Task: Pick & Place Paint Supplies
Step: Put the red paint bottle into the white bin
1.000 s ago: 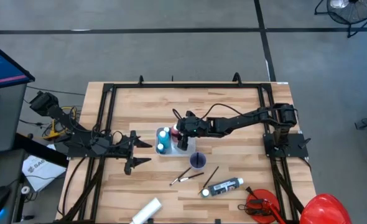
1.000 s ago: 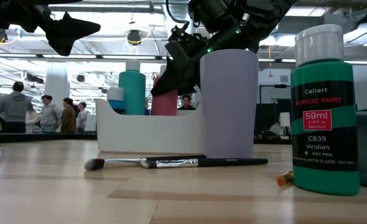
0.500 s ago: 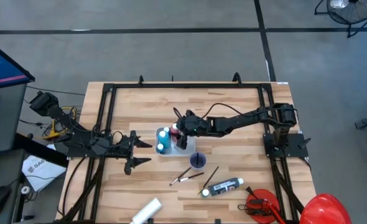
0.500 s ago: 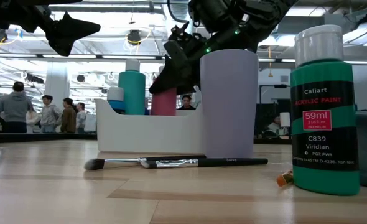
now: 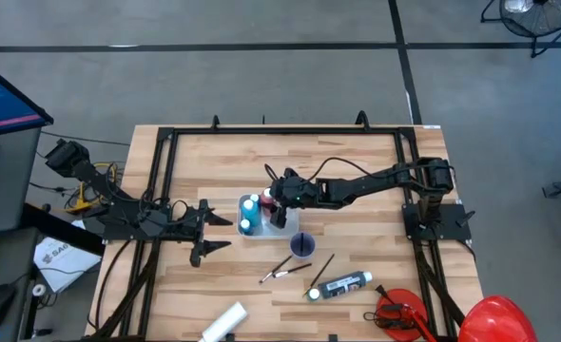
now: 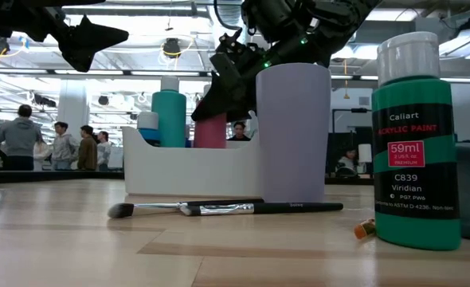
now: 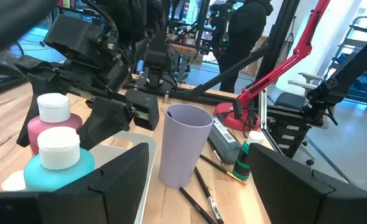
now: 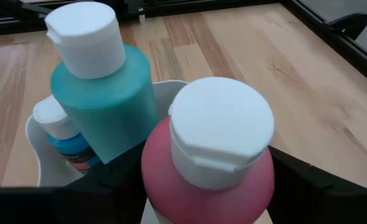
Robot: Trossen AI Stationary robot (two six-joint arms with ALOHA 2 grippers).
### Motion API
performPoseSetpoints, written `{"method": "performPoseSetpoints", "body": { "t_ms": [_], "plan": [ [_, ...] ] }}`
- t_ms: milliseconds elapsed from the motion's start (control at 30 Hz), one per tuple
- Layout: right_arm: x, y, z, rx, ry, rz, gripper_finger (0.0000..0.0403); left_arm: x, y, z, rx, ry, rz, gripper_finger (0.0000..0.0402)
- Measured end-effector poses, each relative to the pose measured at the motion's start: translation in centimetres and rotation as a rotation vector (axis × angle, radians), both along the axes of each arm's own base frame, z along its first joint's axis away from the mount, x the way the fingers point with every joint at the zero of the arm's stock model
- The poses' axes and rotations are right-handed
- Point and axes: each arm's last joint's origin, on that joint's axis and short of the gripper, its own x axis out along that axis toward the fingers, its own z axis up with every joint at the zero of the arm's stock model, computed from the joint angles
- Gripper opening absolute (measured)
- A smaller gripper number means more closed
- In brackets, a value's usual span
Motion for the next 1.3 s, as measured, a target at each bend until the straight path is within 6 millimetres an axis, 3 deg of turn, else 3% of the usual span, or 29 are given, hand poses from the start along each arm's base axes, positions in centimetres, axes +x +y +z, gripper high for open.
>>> {"method": "performPoseSetpoints", "body": {
  "t_ms": [1300],
  "plan": [
    [-0.36, -0.1, -0.55, -0.013, 0.077, 0.048, 0.0251, 0.0, -0.06, -0.01, -0.001, 0.001, -0.02, 0.0269]
  ]
}}
